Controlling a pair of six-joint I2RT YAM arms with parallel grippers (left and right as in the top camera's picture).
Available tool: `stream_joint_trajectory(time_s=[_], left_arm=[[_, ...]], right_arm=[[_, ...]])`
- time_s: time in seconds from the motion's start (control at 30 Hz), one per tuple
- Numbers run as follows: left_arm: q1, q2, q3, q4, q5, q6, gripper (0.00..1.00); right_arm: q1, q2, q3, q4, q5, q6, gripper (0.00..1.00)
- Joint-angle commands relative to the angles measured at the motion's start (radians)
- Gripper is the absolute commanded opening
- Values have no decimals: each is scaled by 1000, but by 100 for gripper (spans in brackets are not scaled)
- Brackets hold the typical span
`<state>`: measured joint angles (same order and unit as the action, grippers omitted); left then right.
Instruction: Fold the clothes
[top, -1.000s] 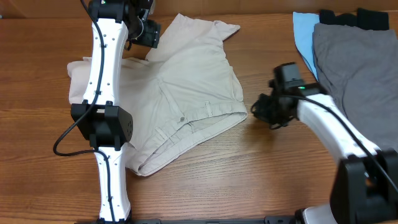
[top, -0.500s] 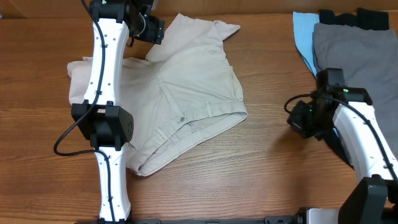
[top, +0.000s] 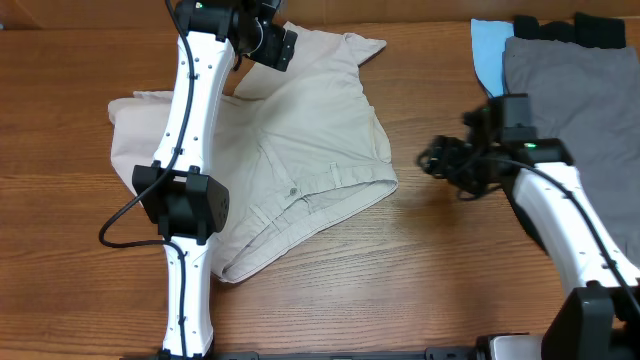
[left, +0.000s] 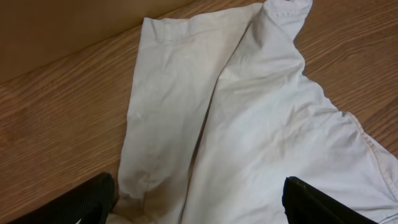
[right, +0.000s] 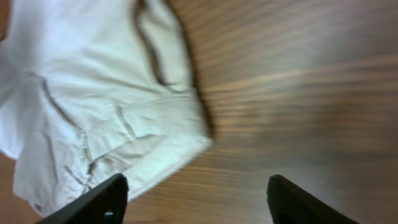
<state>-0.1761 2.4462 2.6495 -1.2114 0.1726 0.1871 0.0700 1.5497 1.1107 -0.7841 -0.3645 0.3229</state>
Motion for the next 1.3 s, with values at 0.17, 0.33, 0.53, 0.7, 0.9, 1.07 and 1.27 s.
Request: stream_joint_trajectory(time_s=[0.17, 0.33, 0.53, 0.7, 0.9, 1.07, 1.27], left_arm=[[5, -22, 16, -19, 12, 15, 90], [6, -22, 16, -26, 11, 15, 91], [12, -22, 16, -36, 11, 15, 93], [12, -22, 16, -39, 11, 15, 94], [12, -22, 16, -41, 11, 15, 94], [12, -22, 16, -48, 11, 15, 95], [12, -22, 16, -50, 11, 15, 95]], right_arm=[[140, 157, 3, 143, 34, -41, 81], [172, 256, 3, 218, 38, -66, 81], [205, 319, 3, 276, 58, -69, 81], [222, 330, 3, 291, 87, -86, 81], [252, 332, 3, 304, 145, -92, 80], [293, 332, 3, 309, 220, -92, 78], [315, 332, 3, 309, 261, -91, 76]])
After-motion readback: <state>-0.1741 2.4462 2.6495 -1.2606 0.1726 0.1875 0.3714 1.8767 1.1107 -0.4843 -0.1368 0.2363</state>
